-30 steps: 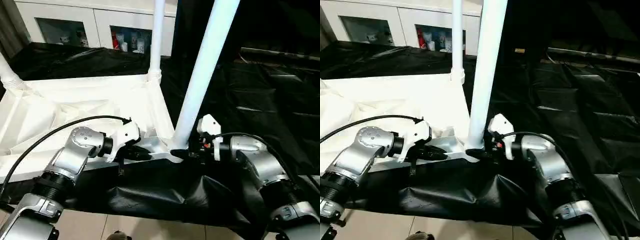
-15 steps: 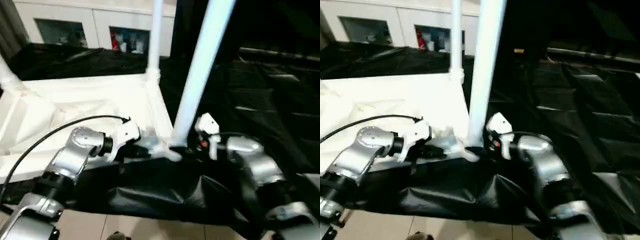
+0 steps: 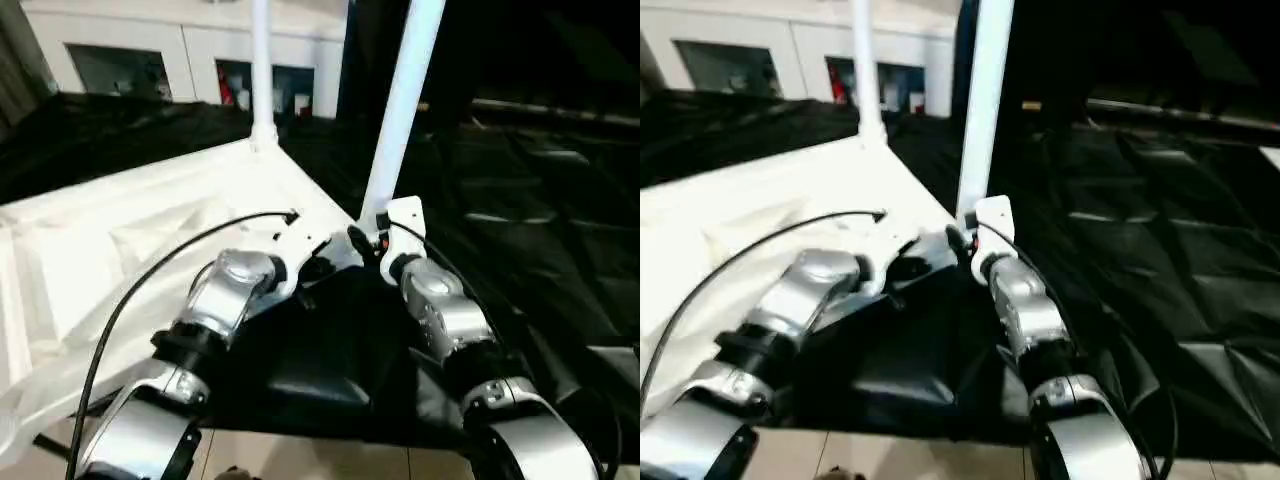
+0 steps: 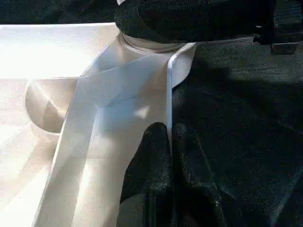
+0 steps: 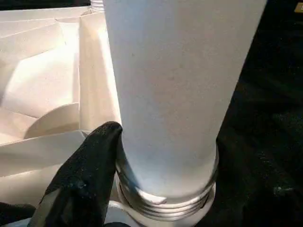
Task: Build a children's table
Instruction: Rotate leg to tighten
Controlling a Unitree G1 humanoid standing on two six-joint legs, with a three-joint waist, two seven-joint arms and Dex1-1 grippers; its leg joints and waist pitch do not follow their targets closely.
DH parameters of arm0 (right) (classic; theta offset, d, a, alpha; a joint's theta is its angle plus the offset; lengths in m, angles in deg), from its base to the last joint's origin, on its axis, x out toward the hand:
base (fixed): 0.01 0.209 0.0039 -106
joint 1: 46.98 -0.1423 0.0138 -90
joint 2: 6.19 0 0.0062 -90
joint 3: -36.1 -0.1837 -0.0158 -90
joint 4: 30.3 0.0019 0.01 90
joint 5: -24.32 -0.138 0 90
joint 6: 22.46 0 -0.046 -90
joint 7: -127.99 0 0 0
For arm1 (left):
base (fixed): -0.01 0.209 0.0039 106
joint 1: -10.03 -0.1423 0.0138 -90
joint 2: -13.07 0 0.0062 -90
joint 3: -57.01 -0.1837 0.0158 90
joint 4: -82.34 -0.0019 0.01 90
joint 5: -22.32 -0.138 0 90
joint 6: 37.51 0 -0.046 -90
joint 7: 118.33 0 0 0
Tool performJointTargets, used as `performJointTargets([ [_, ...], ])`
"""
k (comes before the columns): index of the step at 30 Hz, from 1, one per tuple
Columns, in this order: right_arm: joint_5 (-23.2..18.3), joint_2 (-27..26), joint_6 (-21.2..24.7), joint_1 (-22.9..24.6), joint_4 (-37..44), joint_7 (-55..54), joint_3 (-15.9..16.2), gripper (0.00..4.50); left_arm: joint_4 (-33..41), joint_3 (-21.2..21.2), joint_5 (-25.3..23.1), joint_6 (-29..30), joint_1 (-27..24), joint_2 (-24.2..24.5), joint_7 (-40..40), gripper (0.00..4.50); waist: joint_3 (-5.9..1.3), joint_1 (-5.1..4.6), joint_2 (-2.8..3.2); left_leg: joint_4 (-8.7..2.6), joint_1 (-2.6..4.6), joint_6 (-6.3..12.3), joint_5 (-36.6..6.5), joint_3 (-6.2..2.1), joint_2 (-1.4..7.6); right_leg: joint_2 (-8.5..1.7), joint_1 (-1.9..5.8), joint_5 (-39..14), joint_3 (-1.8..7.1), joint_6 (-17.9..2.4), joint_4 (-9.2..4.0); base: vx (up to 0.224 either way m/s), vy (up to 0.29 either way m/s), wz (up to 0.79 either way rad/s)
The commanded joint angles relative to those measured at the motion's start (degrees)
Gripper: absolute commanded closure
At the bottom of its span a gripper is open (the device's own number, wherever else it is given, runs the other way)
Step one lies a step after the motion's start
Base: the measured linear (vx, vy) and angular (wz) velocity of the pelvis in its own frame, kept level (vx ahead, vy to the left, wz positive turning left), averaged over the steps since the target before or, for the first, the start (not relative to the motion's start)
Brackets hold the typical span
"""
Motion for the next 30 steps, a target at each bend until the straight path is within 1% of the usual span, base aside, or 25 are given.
performJointTargets([
  [1, -0.1, -2.1, 0.4, 1.3, -2.0, 3.3, 1.6, 1.46, -0.9, -1.5, 0.8, -2.5, 0.4, -1.1, -1.4, 4.50, -2.97, -0.22, 0.14, -4.02, 0.91, -0.07, -14.8, -1.28, 2.31, -4.05, 1.48, -11.8, 2.93, -9.0, -4.77, 0.000, 0.000, 0.00],
  [3, -0.4, -1.8, -0.6, 1.4, -1.4, 4.6, 1.5, 1.09, -0.5, -1.5, 0.8, -2.9, 0.1, -0.5, -2.3, 4.50, -3.00, -0.26, 0.13, -4.02, 0.87, -0.03, -15.2, -1.29, 2.34, -4.13, 1.56, -12.5, 2.92, -9.0, -4.81, 0.000, 0.000, 0.00],
  [5, 0.1, 0.0, -1.8, 1.1, -0.4, 6.6, 1.8, 1.06, 0.3, -1.1, 1.3, -3.0, -0.5, 1.2, -4.0, 4.50, -2.97, -0.32, 0.19, -4.09, 0.72, 0.10, -15.1, -1.33, 2.35, -4.11, 1.66, -12.9, 2.88, -9.0, -4.82, 0.000, 0.000, 0.00],
  [7, 0.5, 1.8, -1.9, 1.1, 0.8, 9.6, 2.7, 0.77, 0.7, -1.3, 1.6, -4.5, -1.1, 2.6, -6.1, 4.50, -3.05, -0.32, 0.20, -4.08, 0.67, 0.28, -14.6, -1.41, 2.40, -4.15, 1.77, -12.7, 2.83, -9.1, -4.78, 0.000, 0.000, 0.00],
  [8, 0.9, 4.5, -1.8, 1.8, 3.2, 14.8, 4.5, 0.77, 1.5, -1.2, 2.6, -6.4, -1.9, 4.2, -9.3, 4.50, -3.09, -0.19, 0.12, -3.90, 0.51, 0.94, -13.1, -1.32, 2.40, -4.01, 2.02, -10.6, 2.82, -9.3, -4.57, 0.000, 0.000, 0.00],
  [9, 0.7, 6.6, -1.4, 2.5, 5.3, 19.2, 5.7, 0.77, 2.4, -0.8, 3.9, -7.0, -2.5, 5.3, -12.1, 4.50, -3.13, -0.05, 0.13, -3.80, 0.52, 1.13, -12.3, -1.33, 2.36, -3.97, 2.14, -9.3, 2.78, -9.5, -4.39, 0.000, 0.000, 0.00],
  [10, 0.2, 8.1, -0.9, 3.1, 6.9, 22.5, 6.4, 0.77, 3.1, -0.4, 4.7, -6.8, -2.9, 6.1, -13.8, 4.50, -3.32, -0.19, 0.03, -3.59, 0.35, 1.95, -10.8, -1.21, 2.34, -3.98, 2.25, -6.3, 2.85, -10.3, -4.00, 0.000, 0.000, 0.00],
  [11, 0.1, 8.3, -0.8, 3.2, 7.2, 23.0, 6.5, 0.77, 3.2, -0.3, 4.8, -6.7, -3.0, 6.2, -14.1, 4.50, -3.46, -0.17, -0.02, -3.44, 0.30, 2.50, -9.6, -1.12, 2.28, -3.92, 2.35, -4.3, 2.86, -10.8, -3.72, 0.000, 0.000, 0.00],
  [12, -1.5, 10.8, 0.4, 4.2, 10.2, 28.7, 7.0, 0.77, 4.5, -0.3, 5.8, -8.2, -3.7, 7.7, -17.6, 4.50, -3.53, -0.15, -0.13, -3.24, 0.23, 3.72, -7.6, -1.03, 2.26, -3.86, 2.33, -1.1, 2.84, -11.8, -3.39, 0.000, 0.000, 0.00],
  [13, -2.2, 11.8, 0.9, 4.6, 11.4, 31.1, 7.2, 0.77, 5.1, -0.3, 6.4, -9.3, -4.1, 8.3, -19.4, 4.50, -3.51, -0.04, -0.16, -3.14, 0.07, 4.51, -6.8, -1.04, 2.15, -3.83, 2.49, 0.0, 2.78, -12.1, -3.32, 0.000, 0.000, 0.00],
  [14, -2.9, 13.5, 1.3, 5.3, 13.4, 34.5, 7.9, 0.77, 6.0, -0.5, 6.9, -9.2, -4.6, 9.3, -21.5, 4.50, -3.55, 0.06, -0.06, -2.96, 0.16, 5.80, -5.8, -0.91, 2.28, -3.74, 2.39, 2.6, 2.74, -13.0, -2.98, 0.000, 0.000, 0.00],
  [15, -3.9, 16.2, 2.3, 6.6, 16.3, 40.1, 8.9, 0.77, 6.5, -0.8, 6.8, -10.3, -5.2, 10.9, -23.2, 4.50, -3.51, 0.06, 0.05, -2.93, 0.21, 6.10, -6.1, -0.88, 2.29, -3.65, 2.32, 2.6, 2.71, -13.3, -3.00, 0.000, 0.000, 0.00],
  [16, -4.2, 16.8, 2.5, 6.8, 16.9, 41.3, 9.1, 0.77, 6.5, -0.9, 6.8, -10.6, -5.3, 11.2, -23.5, 4.50, -3.50, 0.20, 0.06, -2.91, 0.16, 6.43, -6.3, -0.90, 2.32, -3.57, 2.47, 2.6, 2.63, -13.2, -3.04, 0.000, 0.000, 0.00],
  [17, -4.7, 18.9, 2.6, 7.8, 18.7, 45.3, 10.1, 0.77, 6.6, -0.8, 7.0, -11.0, -5.5, 12.2, -24.5, 4.50, -3.41, 0.19, 0.07, -2.99, 0.13, 6.18, -7.1, -0.81, 2.52, -3.66, 2.27, 1.0, 2.56, -13.6, -3.12, 0.000, 0.000, 0.00],
  [18, -5.0, 19.3, 2.8, 8.0, 19.0, 46.1, 10.3, 0.77, 6.7, -0.6, 7.3, -11.1, -5.5, 12.5, -25.1, 4.50, -3.43, 0.32, 0.10, -2.97, 0.28, 5.99, -7.8, -0.80, 2.58, -3.70, 2.20, 0.0, 2.53, -13.6, -3.22, 0.000, 0.000, 0.00],
  [19, -5.5, 20.0, 3.3, 8.4, 19.7, 47.6, 10.5, 0.77, 7.0, -0.5, 7.9, -11.2, -5.6, 13.0, -26.2, 4.50, -3.37, 0.35, 0.08, -3.01, 0.27, 5.54, -8.2, -0.81, 2.67, -3.77, 2.18, -1.4, 2.56, -13.7, -3.26, 0.000, 0.000, 0.00],
  [23, -5.5, 20.7, 3.9, 8.8, 19.9, 49.5, 10.6, 0.77, 9.7, 0.1, 10.1, -9.9, -6.8, 14.2, -30.0, 4.50, -3.27, 0.28, 0.10, -3.19, 0.33, 3.77, -9.8, -0.93, 2.73, -4.01, 1.93, -5.9, 2.62, -13.5, -3.57, 0.000, 0.000, 0.00],
  [25, -5.7, 20.7, 4.4, 8.9, 20.2, 49.7, 10.6, 0.77, 10.0, 0.1, 10.3, -9.9, -7.0, 14.3, -30.4, 4.50, -3.26, 0.17, 0.01, -3.18, 0.29, 3.60, -9.9, -0.91, 2.69, -3.98, 1.94, -6.1, 2.67, -13.4, -3.63, 0.000, 0.000, 0.00],
  [27, -5.6, 20.5, 4.4, 8.9, 20.2, 49.6, 10.6, 0.77, 10.1, 0.1, 10.1, -10.1, -7.2, 14.5, -30.6, 4.50, -3.35, 0.23, 0.05, -3.09, 0.36, 3.65, -9.1, -0.87, 2.65, -3.94, 1.89, -5.3, 2.71, -13.5, -3.49, 0.000, 0.000, 0.00],
  [28, -5.8, 20.3, 4.5, 8.8, 20.0, 49.8, 10.5, 0.77, 10.0, 0.1, 10.1, -10.3, -7.3, 14.6, -30.8, 4.50, -3.58, 0.31, -0.05, -3.02, 0.38, 3.69, -8.7, -0.87, 2.63, -3.95, 2.03, -4.8, 2.68, -13.5, -3.38, 0.000, 0.000, 0.00],
  [29, -5.6, 19.8, 4.4, 8.7, 19.5, 49.7, 10.8, 1.02, 9.8, 0.1, 10.1, -10.4, -7.5, 14.7, -31.1, 4.50, -3.61, 0.41, 0.01, -2.98, 0.32, 3.85, -7.8, -0.90, 2.62, -3.96, 2.02, -3.7, 2.65, -13.6, -3.20, 0.000, 0.000, 0.00],
  [30, -5.6, 19.8, 4.4, 8.7, 19.5, 49.7, 10.8, 1.02, 9.8, 0.1, 10.1, -10.4, -7.5, 14.7, -31.1, 4.50, -3.64, 0.42, 0.01, -2.94, 0.34, 3.89, -7.7, -0.87, 2.60, -3.93, 2.03, -3.3, 2.64, -13.7, -3.17, 0.000, 0.000, 0.00],
])
